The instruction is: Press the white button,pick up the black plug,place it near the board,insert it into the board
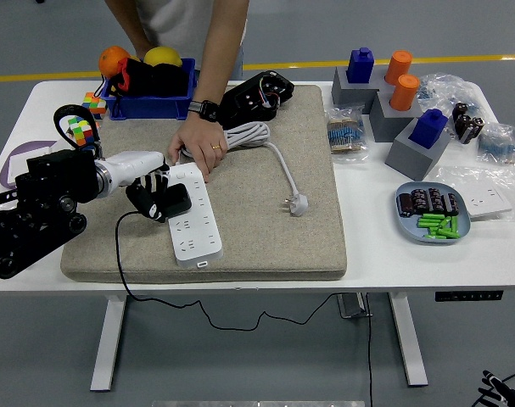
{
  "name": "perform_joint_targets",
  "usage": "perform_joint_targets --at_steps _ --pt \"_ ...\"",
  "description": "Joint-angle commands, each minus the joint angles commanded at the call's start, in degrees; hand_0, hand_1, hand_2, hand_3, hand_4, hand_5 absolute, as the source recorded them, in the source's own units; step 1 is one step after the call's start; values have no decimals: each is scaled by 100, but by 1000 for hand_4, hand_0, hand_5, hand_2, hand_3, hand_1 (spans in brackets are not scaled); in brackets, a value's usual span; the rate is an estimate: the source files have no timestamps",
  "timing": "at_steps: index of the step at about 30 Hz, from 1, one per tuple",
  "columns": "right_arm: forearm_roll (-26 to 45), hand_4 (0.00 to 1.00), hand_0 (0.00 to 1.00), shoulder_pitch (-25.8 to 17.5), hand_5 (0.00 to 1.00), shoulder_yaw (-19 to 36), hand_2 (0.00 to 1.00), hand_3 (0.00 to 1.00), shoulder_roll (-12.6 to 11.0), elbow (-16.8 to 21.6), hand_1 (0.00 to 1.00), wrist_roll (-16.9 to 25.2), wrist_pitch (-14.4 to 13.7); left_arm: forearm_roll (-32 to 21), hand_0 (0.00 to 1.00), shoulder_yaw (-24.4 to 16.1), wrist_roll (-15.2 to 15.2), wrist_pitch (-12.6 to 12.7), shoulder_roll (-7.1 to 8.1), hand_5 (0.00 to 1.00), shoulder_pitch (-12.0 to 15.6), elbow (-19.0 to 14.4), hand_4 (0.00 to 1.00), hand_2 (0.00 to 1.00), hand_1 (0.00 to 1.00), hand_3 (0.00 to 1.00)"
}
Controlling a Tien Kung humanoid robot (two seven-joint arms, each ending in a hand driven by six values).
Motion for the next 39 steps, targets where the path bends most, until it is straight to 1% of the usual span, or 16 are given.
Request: perform_joint_targets --at_steps 5,6,11,12,17,19,25,29,30,31,32,33,34,35,36,39 --pt "3 725 795 -3 460 -2 638 623 -1 5 687 2 -1 -31 576 -46 -14 6 5 2 9 -23 934 619 789 446" --pt "0 725 795 -1 460 5 638 623 -1 6 687 3 -2 -33 666 -55 -16 4 6 2 6 -22 957 661 830 469" --pt "-10 725 795 -1 460 39 638 623 2 2 687 -1 0 -57 666 -73 -23 -6 8 2 2 -17 957 661 830 469" --pt "-12 725 795 -1 460 45 638 623 2 2 687 -1 0 -57 676 -73 -22 -8 8 2 2 -17 965 643 840 432" --pt "-13 725 795 -1 460 52 638 623 4 2 687 -1 3 -68 676 -96 -37 -10 13 2 6 -34 965 643 840 432" --pt "-13 725 795 0 460 52 638 623 5 3 687 0 3 -78 688 -120 -47 -7 16 2 11 -41 981 637 836 421" --pt "-17 725 796 -3 460 61 638 623 12 4 687 1 3 -280 688 -413 -185 76 48 2 108 -163 988 629 832 411" --pt "-19 725 796 -12 460 61 638 623 15 4 687 1 3 -499 688 -727 -279 150 79 2 252 -336 988 629 832 411" --pt "-15 725 796 -11 459 59 638 622 17 5 687 2 4 -523 675 -867 -303 184 81 2 320 -391 991 606 802 413" --pt "-16 725 796 -11 459 61 638 622 19 5 687 1 5 -532 675 -970 -321 229 76 2 366 -416 991 606 802 413" --pt "-21 725 796 -11 459 67 638 622 24 4 687 0 5 -539 675 -1076 -373 347 66 2 422 -426 991 606 802 413" --pt "-19 725 796 -11 459 66 638 622 26 4 687 0 6 -540 675 -1119 -404 419 59 2 447 -420 991 606 802 413" --pt "-12 725 796 -12 459 58 638 622 28 6 687 0 8 -535 675 -1191 -464 573 41 2 500 -385 991 606 802 413" --pt "-14 725 796 -11 459 61 638 622 29 6 687 0 8 -524 675 -1220 -507 656 29 2 527 -356 991 606 802 413" --pt "-16 725 796 -10 459 68 638 622 30 5 687 0 7 -510 542 -1237 -559 743 17 2 555 -320 937 505 700 469" --pt "-13 725 796 -6 459 65 638 622 31 7 687 0 8 -418 542 -1239 -689 936 -32 2 624 -209 937 505 700 469"
